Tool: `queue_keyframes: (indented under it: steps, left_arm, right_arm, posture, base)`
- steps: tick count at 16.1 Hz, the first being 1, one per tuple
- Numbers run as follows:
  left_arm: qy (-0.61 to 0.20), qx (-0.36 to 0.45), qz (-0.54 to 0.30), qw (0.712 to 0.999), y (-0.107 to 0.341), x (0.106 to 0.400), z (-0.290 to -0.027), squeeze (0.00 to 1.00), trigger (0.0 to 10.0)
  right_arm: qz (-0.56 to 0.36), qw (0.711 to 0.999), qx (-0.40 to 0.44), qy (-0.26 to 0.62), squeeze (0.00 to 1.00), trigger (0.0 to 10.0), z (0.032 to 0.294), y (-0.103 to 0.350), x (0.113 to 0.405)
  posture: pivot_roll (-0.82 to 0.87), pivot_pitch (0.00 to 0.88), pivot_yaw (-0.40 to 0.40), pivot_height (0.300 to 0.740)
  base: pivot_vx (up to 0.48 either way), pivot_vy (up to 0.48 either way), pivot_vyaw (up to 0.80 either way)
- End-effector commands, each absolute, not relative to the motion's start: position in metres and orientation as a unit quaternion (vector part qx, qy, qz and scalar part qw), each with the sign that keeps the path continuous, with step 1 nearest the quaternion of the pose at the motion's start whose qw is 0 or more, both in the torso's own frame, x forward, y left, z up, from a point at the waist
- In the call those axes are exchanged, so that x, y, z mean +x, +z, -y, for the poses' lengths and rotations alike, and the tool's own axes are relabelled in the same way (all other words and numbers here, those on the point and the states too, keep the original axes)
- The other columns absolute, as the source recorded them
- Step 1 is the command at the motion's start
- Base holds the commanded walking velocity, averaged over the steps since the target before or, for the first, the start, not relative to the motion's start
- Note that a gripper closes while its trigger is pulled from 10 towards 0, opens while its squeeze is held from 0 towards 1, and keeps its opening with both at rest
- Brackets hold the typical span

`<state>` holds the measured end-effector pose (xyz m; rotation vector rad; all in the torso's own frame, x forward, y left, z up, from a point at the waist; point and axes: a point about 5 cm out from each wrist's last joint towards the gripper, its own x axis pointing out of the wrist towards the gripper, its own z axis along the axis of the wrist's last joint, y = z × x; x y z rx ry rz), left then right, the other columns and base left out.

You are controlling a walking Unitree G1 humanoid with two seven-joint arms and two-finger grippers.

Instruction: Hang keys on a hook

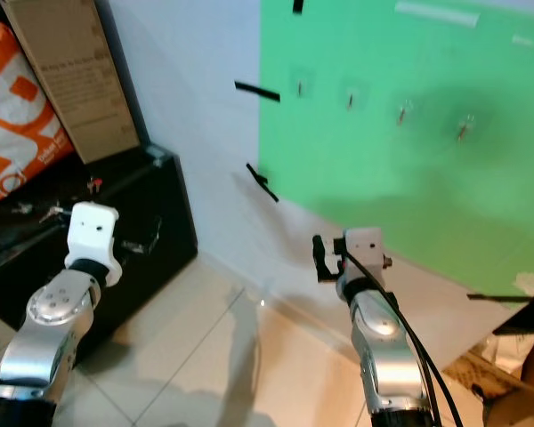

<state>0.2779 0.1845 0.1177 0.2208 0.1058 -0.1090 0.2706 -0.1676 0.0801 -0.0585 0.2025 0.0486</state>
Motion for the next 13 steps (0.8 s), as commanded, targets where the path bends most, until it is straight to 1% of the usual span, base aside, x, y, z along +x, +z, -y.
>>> queue_keyframes:
  steps: [1, 6, 13]
  left_arm:
    - [-0.053, 0.109, -0.049, 0.991, 0.1206, 0.2787, -0.1862, 0.98, 10.0]
    - [-0.052, 0.11, -0.05, 0.991, 0.1203, 0.2774, -0.1854, 0.99, 10.0]
    - [-0.051, 0.114, -0.046, 0.991, 0.121, 0.2768, -0.1851, 1.0, 10.0]
  right_arm:
    - [-0.094, 0.995, -0.032, 0.025, 1.0, 10.0, 0.1659, 0.0838, 0.2738]
    - [-0.101, 0.994, -0.036, 0.025, 1.0, 10.0, 0.1671, 0.0822, 0.2742]
    - [-0.101, 0.993, -0.04, 0.036, 1.0, 10.0, 0.1657, 0.0829, 0.2785]
  posture:
    - [-0.07, 0.0, 0.019, 0.74]
    - [-0.07, 0.0, 0.017, 0.74]
    - [-0.06, 0.0, 0.003, 0.74]
  base:
    - [0.322, 0.0, 0.0]
    - [0.332, 0.0, 0.0]
    - [0.344, 0.0, 0.8]
